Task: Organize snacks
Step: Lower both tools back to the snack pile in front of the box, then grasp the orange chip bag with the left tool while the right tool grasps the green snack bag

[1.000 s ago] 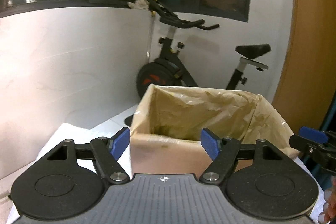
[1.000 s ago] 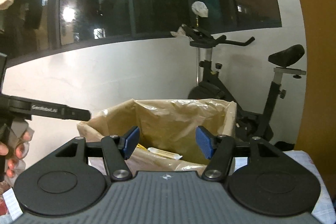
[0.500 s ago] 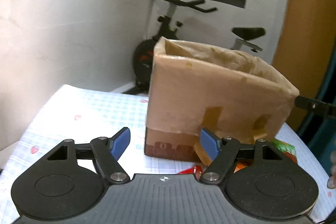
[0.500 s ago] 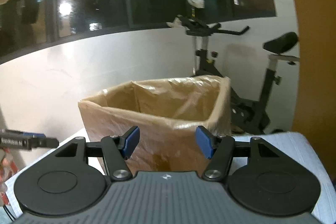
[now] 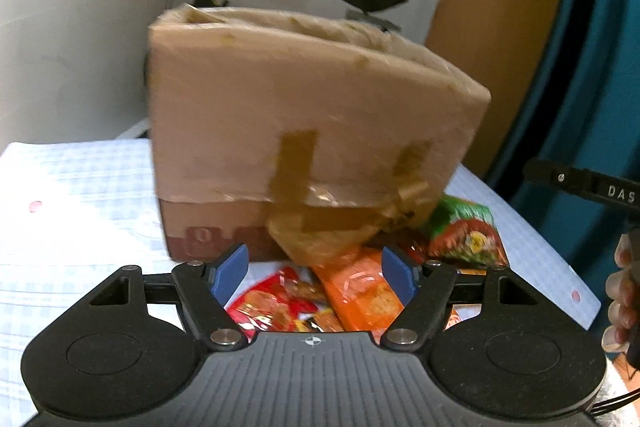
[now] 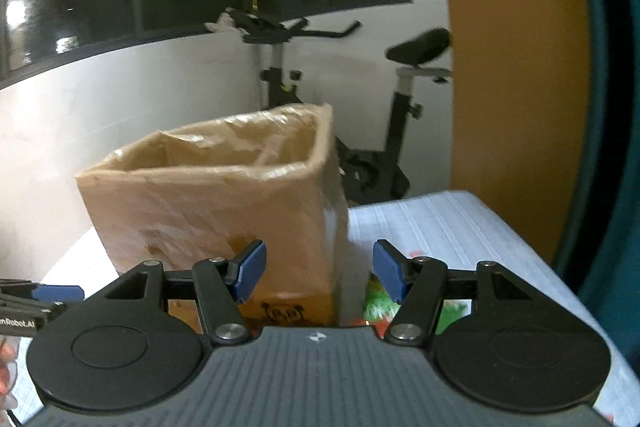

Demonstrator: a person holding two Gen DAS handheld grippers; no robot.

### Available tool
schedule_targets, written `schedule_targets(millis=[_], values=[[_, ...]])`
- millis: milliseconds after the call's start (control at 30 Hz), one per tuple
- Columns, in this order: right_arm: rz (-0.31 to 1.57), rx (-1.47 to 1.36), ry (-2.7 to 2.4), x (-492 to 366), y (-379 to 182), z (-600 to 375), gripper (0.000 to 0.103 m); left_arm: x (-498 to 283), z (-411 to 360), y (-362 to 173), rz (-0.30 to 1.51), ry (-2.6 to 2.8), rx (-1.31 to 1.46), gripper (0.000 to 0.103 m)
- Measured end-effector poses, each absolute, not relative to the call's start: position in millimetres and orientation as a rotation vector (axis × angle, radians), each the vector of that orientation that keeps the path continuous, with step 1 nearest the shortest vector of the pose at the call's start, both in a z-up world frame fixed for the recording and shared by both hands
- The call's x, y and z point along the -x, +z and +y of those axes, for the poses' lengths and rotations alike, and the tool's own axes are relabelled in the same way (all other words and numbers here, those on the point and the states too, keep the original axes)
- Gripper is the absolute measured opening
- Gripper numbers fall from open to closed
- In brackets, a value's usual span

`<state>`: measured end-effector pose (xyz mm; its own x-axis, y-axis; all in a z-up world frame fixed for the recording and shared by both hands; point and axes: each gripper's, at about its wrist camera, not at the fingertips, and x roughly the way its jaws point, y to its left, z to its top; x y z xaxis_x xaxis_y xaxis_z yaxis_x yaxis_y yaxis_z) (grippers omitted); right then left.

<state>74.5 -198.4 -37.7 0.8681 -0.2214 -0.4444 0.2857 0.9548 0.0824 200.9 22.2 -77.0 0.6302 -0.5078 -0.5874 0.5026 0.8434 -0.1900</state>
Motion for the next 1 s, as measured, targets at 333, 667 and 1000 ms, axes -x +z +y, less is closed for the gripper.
schedule_targets(millis=[333, 667, 1000], values=[[0.502, -0.164, -0.295, -56, -58, -230, 0.063, -207, -29, -104, 0.738, -0.522, -0.024, 0.080], [0.606, -0.225, -0.134, -101, -97, -305, 0.088, -208, -88, -135, 0.820, -0.352, -0.016, 0.088], [0.624, -0.348, -0.103, -119, -120, -338, 0.103, -210, -115, -144, 0.866, -0.289, -0.067, 0.088]])
